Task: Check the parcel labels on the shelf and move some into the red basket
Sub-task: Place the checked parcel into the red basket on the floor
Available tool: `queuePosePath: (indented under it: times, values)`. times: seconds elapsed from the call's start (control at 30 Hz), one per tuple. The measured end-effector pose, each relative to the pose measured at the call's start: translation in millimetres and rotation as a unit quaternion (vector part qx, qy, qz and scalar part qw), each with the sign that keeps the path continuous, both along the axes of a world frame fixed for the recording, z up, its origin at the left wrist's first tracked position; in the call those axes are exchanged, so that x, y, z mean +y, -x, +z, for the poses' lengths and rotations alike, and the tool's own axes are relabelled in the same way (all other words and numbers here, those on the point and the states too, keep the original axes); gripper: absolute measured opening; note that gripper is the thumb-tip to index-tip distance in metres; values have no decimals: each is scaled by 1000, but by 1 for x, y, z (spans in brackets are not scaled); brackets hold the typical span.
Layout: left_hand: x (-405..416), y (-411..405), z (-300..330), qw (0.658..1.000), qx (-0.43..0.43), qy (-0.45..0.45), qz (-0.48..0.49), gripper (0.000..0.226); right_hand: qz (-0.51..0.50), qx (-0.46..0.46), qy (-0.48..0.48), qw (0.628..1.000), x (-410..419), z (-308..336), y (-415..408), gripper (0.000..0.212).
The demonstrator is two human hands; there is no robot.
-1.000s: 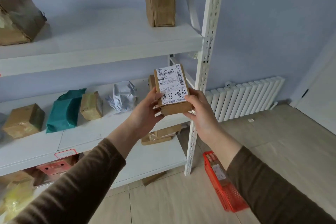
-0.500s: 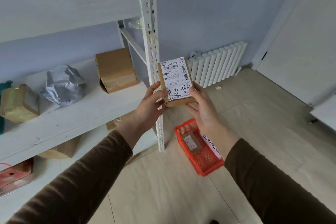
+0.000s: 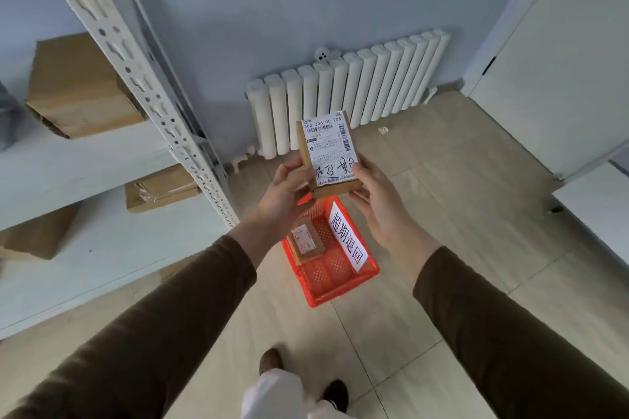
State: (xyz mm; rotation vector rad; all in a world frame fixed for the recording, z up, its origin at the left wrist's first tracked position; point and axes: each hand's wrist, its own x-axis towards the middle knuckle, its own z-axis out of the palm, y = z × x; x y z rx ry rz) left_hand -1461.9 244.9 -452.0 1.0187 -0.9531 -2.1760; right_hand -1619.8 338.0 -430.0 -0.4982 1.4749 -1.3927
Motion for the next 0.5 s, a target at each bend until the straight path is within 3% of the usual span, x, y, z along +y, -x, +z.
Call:
queuePosePath:
  times: [0.23,0.47,0.5]
  values:
    - [-21,50,-61,998,-34,-57,-4,52,-12,-25,-47,999,-36,-67,51,38]
    - [-29,107,-133,983,-55,-142,101,62,-17,-108,-114,987,-60,-159,84,62]
    - [-28,116,-144,981,-59,-149,114,63,-7,-121,-128,984,-62,-172,88,57]
